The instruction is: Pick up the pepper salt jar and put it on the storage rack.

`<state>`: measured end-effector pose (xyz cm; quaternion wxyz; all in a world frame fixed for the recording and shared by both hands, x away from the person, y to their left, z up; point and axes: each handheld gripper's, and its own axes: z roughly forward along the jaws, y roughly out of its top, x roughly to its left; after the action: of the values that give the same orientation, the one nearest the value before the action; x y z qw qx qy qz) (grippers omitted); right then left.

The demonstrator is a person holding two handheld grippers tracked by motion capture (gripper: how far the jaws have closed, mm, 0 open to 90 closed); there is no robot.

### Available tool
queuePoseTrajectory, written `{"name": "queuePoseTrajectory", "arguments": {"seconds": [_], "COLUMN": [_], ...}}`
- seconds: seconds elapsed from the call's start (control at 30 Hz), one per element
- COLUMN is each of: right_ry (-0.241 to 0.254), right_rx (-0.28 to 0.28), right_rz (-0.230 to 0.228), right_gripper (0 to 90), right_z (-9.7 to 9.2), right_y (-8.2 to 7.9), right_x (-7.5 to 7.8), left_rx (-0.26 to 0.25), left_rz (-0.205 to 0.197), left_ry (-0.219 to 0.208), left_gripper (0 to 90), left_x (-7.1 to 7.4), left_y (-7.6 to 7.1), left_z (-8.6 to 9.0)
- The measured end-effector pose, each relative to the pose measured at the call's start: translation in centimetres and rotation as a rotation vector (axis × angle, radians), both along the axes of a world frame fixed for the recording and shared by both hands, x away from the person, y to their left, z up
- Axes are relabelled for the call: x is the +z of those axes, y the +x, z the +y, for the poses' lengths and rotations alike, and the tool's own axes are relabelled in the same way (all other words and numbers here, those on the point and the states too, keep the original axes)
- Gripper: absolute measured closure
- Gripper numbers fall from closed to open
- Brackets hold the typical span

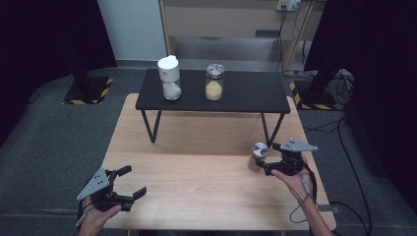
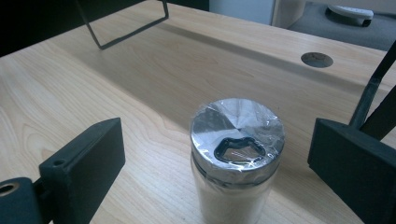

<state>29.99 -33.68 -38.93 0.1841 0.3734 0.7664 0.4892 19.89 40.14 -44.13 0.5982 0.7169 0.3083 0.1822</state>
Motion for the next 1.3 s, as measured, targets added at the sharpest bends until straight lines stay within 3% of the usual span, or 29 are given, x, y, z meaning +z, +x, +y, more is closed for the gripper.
{"name": "queuePoseTrajectory", "arguments": {"seconds": [0.87, 1.3], "right_ry": [-0.067, -0.097], "right_rx": [-0.025, -0.022], "right_rz": [0.022, 0.003], "right_gripper": [13.4, 30.0], "right_z": [1.7, 2.1], "right_y": [2.1, 2.1], "right_x": [-0.9, -1.4], "left_rx": [-0.001, -0.002], "left_rz": [0.000, 0.001], "left_ry": [0.000, -0.001], "left_gripper": [1.2, 1.3], "left_x": [0.0, 0.0], "left_y": [0.0, 0.0], "left_z": [0.0, 0.0]}}
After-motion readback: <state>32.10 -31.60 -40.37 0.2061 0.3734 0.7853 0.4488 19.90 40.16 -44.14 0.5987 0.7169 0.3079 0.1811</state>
